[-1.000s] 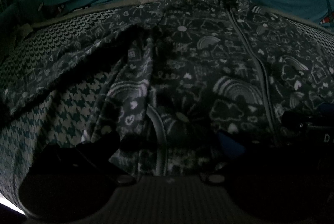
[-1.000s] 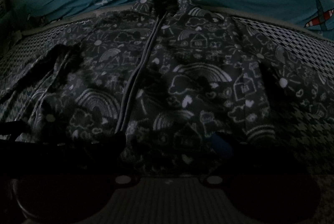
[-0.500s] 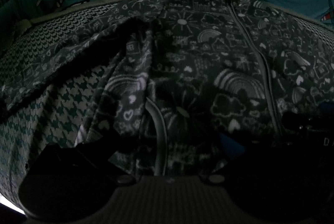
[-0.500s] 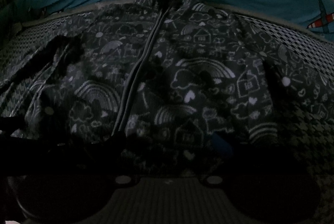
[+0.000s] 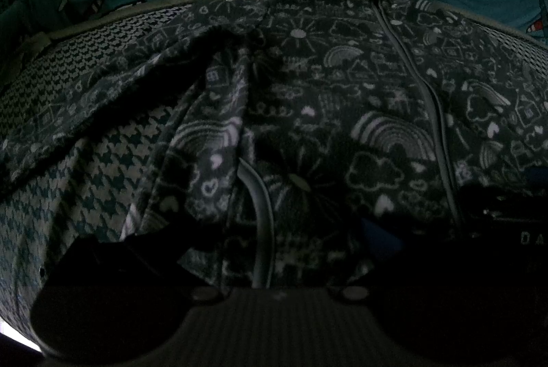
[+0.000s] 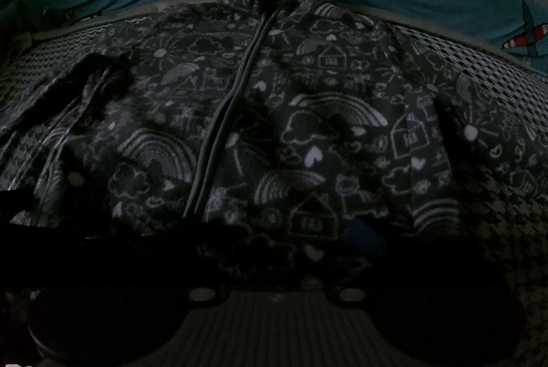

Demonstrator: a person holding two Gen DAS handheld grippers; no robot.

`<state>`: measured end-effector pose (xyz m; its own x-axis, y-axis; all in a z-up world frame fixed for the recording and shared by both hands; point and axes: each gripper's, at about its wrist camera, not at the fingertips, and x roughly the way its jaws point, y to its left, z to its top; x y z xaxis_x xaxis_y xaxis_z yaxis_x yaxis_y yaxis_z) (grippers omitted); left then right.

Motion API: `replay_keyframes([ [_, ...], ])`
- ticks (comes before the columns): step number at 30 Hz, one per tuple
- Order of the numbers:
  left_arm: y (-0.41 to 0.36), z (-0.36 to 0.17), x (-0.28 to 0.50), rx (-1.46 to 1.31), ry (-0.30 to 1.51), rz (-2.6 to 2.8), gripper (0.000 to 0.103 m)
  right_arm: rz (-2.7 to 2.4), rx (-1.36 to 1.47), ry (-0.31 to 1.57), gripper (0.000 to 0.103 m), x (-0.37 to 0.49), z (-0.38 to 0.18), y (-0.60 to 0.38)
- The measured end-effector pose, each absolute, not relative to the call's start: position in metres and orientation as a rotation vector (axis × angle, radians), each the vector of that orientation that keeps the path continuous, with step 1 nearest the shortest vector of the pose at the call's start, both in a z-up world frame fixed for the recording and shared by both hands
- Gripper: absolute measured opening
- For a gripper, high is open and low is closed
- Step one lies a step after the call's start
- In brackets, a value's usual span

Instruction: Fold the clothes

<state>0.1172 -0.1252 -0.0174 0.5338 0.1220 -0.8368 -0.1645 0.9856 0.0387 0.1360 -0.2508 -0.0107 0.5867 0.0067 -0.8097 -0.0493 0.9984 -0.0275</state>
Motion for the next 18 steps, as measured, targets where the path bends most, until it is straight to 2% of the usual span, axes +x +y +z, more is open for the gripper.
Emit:
replay_keyframes([
  [18,-0.1223,-0.0174,0.1185,-0.072,1.010,0.165,0.103,0.022,-0.045,0.939,0.099,0.1364,-0.0120,-0.2510],
])
